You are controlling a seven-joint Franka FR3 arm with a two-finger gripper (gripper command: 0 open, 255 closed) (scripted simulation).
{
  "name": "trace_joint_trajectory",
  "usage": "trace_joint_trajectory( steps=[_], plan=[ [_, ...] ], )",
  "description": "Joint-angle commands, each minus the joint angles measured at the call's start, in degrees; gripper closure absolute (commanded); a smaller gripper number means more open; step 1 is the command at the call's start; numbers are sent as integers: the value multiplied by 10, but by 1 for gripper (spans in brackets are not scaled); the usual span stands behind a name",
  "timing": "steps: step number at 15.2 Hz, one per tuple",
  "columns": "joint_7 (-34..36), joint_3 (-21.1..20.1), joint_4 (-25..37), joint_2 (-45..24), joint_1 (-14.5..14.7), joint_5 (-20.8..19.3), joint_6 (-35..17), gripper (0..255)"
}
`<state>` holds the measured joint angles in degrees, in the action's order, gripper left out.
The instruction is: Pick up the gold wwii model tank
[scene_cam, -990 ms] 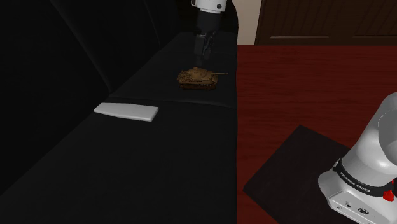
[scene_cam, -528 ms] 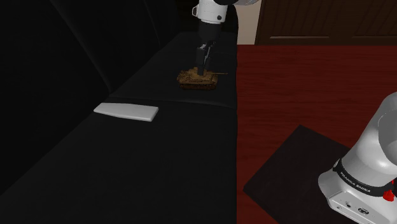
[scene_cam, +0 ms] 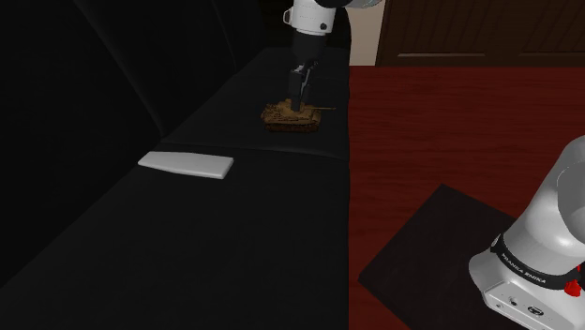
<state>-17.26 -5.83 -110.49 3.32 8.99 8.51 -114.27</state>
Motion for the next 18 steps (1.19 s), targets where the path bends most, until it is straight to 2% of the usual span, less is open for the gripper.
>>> trace_joint_trajectory(
  steps=[1, 16, 18],
  plan=[
    [1, 0, 3, -3, 0, -1, 1, 255],
    [16, 1, 120, -5, -1, -6, 116, 255],
    [16, 1, 121, -5, -1, -6, 117, 255]
  ],
)
